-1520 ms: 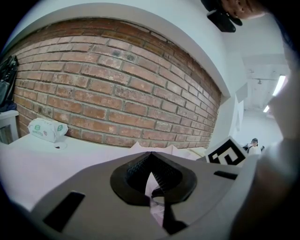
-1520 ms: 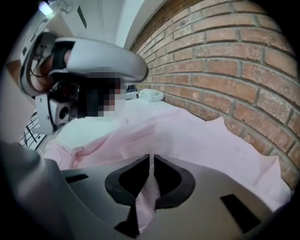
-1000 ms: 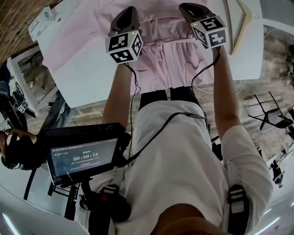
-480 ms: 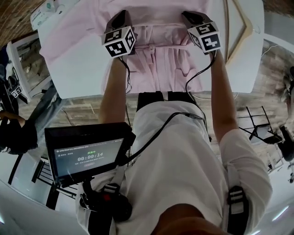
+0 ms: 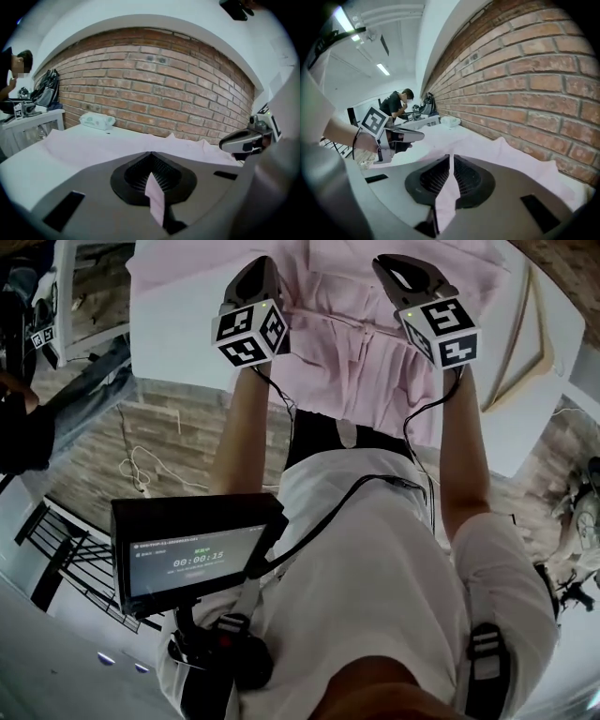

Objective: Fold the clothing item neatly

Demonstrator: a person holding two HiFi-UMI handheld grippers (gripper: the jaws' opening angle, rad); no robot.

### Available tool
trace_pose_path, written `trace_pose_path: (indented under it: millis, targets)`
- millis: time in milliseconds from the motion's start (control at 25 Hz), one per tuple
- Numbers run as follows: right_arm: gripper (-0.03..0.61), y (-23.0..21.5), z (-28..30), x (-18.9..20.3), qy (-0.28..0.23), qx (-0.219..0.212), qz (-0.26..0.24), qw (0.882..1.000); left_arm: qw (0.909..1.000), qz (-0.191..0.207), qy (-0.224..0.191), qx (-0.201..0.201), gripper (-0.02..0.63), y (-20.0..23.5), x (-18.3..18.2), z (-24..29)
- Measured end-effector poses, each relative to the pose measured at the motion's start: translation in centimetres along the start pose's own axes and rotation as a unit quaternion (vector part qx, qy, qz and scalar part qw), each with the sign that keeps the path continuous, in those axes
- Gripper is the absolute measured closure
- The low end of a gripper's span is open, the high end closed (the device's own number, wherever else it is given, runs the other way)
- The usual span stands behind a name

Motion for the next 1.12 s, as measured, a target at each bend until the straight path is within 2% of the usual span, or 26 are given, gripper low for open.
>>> trace_pose_path:
  millis: [240, 360, 520, 760, 920, 1040, 1120]
  targets:
    - [0.546, 6.6, 5.7, 0.1, -0.023, -0.069, -0.003, 0.997, 0.9979, -0.001, -0.025, -0.060, 0.617, 6.0, -0.3, -3.5]
    - [0.546, 10.8, 11.4, -1.2, -0.026, -0.087, -0.006, 0.996, 0.9951, -0.012, -0.030, -0.093, 0.617, 12.0, -0.9, -5.0]
    - [0.546, 16.6, 20.4, -4.3, -0.023, -0.131, -0.034, 0.991, 0.9909, -0.030, -0.026, -0.129, 0.617, 20.4, -1.4, -6.1]
    - [0.546, 18.7, 26.3, -6.0, -0.019, -0.175, -0.064, 0.982, 0.9820, -0.056, -0.022, -0.179, 0.612, 24.4, -1.0, -6.0]
    - [0.546, 19.3, 31.3, -5.2, 0.012, -0.177, -0.061, 0.982, 0.9766, -0.110, -0.005, -0.185, 0.539, 29.5, -0.4, -3.4]
    - [0.546, 18.1, 30.2, -4.1, 0.025, -0.160, -0.050, 0.986, 0.9642, -0.166, 0.002, -0.207, 0.438, 30.4, 0.3, -3.2]
    - [0.546, 17.1, 29.0, -4.0, 0.023, -0.143, -0.041, 0.989, 0.9569, -0.185, 0.002, -0.224, 0.387, 30.4, 0.5, -3.6]
Point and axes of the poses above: the fingertips, and each gripper's own axes: z forward along the fingers, y to its left, x out of its underside, the point moved 6 cm from there along -z, backward along the fingers, and after that the axes turned 14 degrees about -y, right-handed, at the moved point
